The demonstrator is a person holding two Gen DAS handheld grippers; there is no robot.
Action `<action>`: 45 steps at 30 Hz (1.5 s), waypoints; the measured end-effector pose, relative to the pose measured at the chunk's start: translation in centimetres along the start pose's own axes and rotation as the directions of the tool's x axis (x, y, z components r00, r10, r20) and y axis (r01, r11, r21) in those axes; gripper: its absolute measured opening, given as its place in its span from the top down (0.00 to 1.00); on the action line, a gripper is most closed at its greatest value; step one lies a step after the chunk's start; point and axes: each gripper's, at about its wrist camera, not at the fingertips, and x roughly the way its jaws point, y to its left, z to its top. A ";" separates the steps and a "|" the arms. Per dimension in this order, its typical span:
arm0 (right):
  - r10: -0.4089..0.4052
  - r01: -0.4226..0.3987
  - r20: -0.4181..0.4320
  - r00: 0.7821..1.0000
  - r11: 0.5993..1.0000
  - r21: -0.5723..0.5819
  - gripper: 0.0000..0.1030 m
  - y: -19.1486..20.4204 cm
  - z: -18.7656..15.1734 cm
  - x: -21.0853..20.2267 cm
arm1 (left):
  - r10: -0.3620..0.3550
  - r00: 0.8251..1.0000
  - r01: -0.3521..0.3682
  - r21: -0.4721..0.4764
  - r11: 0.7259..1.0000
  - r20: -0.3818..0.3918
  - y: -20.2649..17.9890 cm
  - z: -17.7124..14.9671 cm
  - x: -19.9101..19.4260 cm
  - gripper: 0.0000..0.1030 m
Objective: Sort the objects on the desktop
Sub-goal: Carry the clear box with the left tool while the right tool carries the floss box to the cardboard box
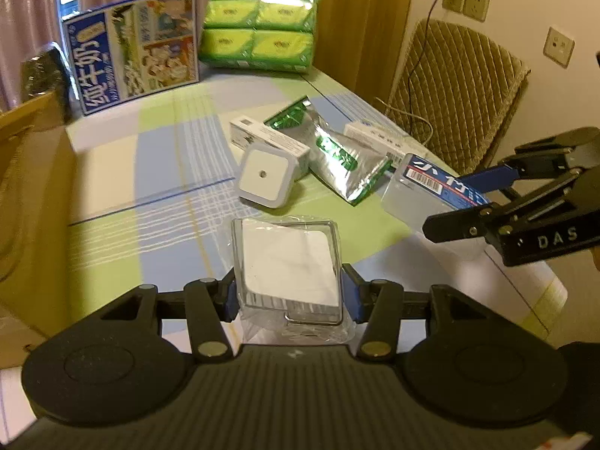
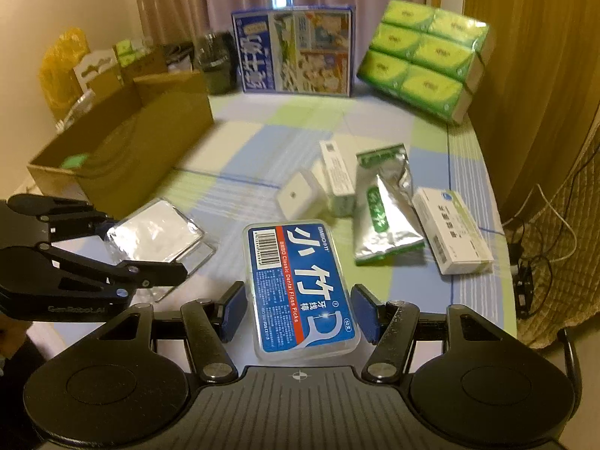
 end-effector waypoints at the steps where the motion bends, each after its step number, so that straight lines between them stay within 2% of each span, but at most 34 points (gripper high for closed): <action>1: 0.003 -0.003 0.010 1.000 1.000 0.003 0.44 0.5 0.0 -0.5 | 0.004 1.000 -0.004 -0.005 1.000 0.006 0.1 0.0 -0.6 0.55; 13: 0.049 -0.049 0.094 0.994 0.999 -0.003 0.44 5.8 1.1 -5.4 | 0.064 0.993 -0.059 -0.052 0.997 0.096 1.7 -0.2 -8.8 0.55; 19: 0.072 -0.071 0.117 0.991 0.997 -0.014 0.44 8.6 1.7 -6.6 | 0.105 0.987 -0.095 -0.081 0.992 0.125 2.9 -1.0 -12.5 0.55; 30: 0.122 -0.123 0.136 0.983 0.992 -0.003 0.44 14.7 2.5 -6.0 | 0.200 0.971 -0.182 -0.135 0.974 0.133 7.2 -3.2 -17.6 0.55; 45: 0.182 -0.173 0.123 0.976 0.982 -0.079 0.44 23.0 4.1 -3.6 | 0.300 0.946 -0.273 -0.196 0.942 0.122 13.2 -6.4 -22.6 0.55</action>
